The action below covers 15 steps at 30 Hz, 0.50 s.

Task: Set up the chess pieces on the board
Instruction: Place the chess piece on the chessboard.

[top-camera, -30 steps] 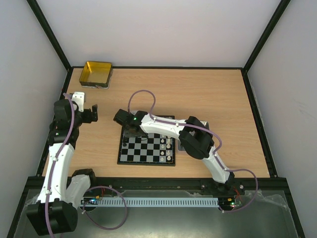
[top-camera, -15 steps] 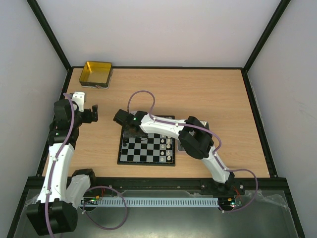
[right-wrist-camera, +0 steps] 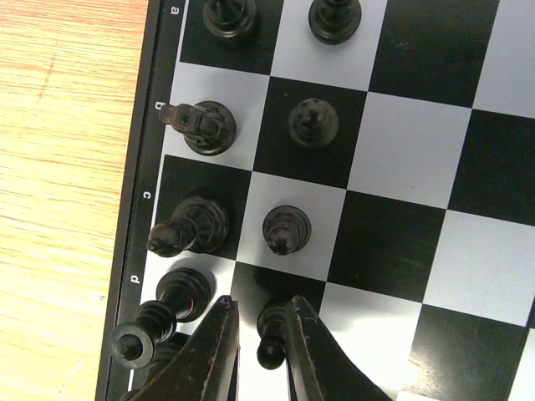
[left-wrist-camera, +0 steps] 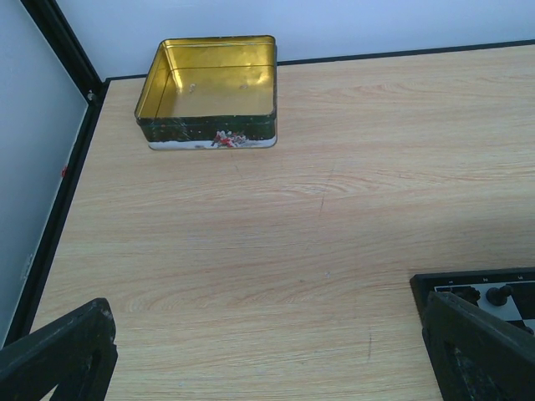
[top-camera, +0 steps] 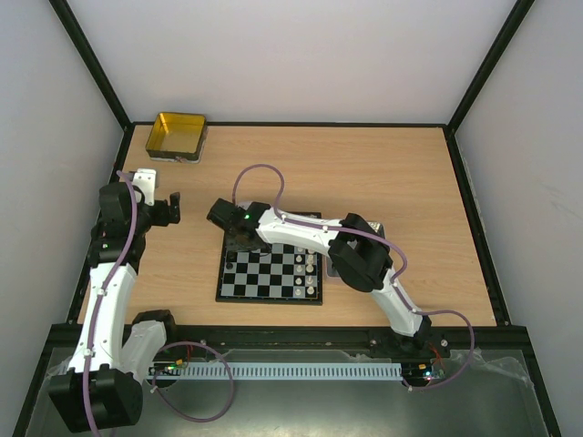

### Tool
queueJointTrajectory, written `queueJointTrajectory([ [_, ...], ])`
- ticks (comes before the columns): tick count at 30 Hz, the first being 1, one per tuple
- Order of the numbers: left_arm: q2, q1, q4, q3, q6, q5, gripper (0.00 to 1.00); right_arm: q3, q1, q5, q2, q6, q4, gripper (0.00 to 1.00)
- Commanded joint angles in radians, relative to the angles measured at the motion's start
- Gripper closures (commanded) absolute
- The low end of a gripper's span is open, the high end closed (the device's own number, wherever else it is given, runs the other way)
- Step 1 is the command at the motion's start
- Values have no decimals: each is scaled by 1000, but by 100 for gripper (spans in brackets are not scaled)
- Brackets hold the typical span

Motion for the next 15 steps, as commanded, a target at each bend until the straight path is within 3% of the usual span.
queueJointTrajectory([
  [1,2,5,3,-16,6,10,1,23,3,-1,25,-7,-15,84],
  [15,0,5,4,-16,5,11,1,9,6,5,27,0,-9,88],
])
